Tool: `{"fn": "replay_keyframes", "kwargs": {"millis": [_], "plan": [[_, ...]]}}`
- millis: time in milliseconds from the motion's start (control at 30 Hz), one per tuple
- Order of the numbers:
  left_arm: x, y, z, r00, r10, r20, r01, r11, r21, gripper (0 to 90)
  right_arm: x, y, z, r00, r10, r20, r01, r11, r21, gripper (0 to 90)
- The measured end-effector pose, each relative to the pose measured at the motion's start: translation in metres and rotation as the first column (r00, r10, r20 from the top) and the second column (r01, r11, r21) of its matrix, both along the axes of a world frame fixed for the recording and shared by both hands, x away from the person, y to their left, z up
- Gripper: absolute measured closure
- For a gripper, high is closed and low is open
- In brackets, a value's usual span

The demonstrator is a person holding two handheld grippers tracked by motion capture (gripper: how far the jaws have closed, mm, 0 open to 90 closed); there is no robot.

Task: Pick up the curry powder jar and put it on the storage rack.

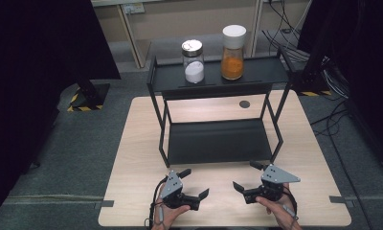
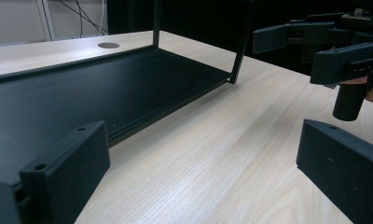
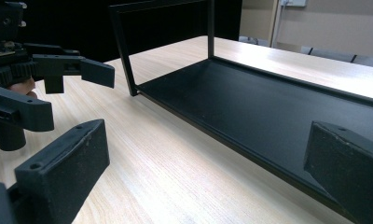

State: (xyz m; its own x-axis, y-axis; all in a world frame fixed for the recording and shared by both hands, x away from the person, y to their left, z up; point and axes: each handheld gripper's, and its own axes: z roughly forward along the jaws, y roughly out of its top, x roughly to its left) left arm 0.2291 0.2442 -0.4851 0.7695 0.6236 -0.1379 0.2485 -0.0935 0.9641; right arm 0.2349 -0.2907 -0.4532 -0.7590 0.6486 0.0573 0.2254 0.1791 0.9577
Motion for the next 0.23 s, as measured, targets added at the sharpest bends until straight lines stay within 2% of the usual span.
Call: {"fn": "replay_keyframes", "kwargs": {"millis": [233], "plan": [[0.0001, -0.0001, 0.0, 1.0, 0.002, -0.001, -0.002, 1.0, 0.0, 1.9, 0.0002, -0.0004, -0.0002, 1.0, 0.0, -0.003, 0.0, 1.0, 0.001, 0.3]]}}
